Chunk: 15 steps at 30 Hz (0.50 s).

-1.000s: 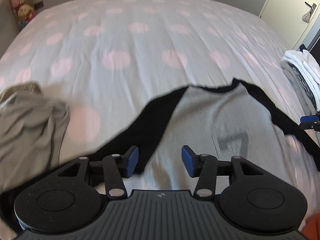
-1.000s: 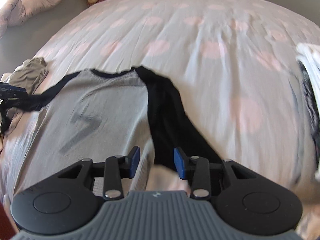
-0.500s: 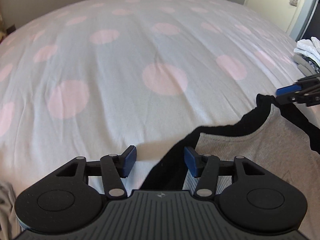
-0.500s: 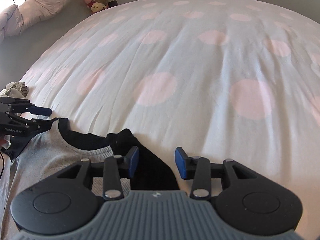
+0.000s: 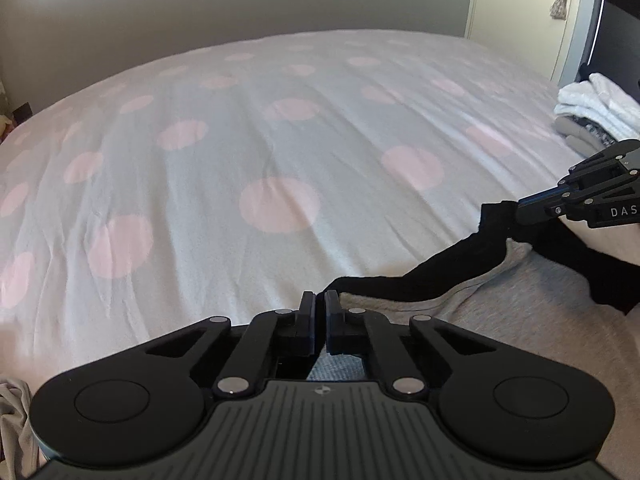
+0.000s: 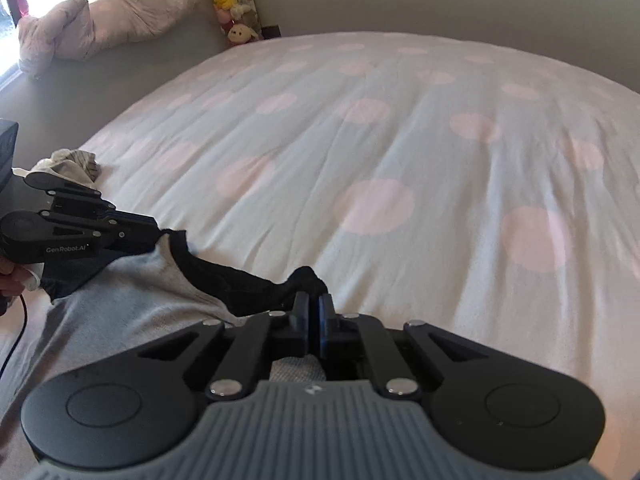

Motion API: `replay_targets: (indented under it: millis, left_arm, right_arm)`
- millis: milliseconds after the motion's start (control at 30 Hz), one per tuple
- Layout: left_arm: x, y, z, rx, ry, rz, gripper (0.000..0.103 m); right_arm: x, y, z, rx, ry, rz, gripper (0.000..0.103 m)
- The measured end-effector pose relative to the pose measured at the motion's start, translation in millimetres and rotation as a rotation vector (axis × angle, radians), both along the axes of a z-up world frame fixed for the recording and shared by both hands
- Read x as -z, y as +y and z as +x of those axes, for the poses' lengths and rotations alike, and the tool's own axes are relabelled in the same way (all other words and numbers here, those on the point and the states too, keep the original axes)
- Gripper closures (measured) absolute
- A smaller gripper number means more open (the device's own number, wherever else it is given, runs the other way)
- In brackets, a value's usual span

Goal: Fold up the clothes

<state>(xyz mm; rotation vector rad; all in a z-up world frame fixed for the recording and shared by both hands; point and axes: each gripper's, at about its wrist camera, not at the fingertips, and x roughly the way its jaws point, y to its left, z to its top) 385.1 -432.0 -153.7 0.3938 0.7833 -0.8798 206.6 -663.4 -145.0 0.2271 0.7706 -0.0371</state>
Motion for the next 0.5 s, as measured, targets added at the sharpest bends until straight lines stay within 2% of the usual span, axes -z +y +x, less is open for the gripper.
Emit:
replay_targets:
  millis: [133, 300, 400, 500]
  left_arm:
    - [-19.7, 17.0, -32.4, 0.070, -0.014, -0.028, 0.100]
    - [-11.6, 32.9, -60.7, 0.111, -0.034, 0.042, 0.100]
    - [-4.8, 34.9, -56.3, 0.080, -0.065, 0.104, 0.088]
    - [-7.3, 34.3, -41.7, 0.030, -0.077, 0.113, 0.081]
  right_arm:
    - [-17.7, 20.5, -34.7, -0.062, -0.032, 0.000, 0.099]
    - [-10.8, 59.7, -73.0, -0.190, -0.005, -0.046, 0.099]
    - [4.4, 72.1, -84.1, -0.219, 0.037, -0.060, 0.099]
    - [8.2, 67.8, -86.3, -0.192, 0.032, -0.072, 0.098]
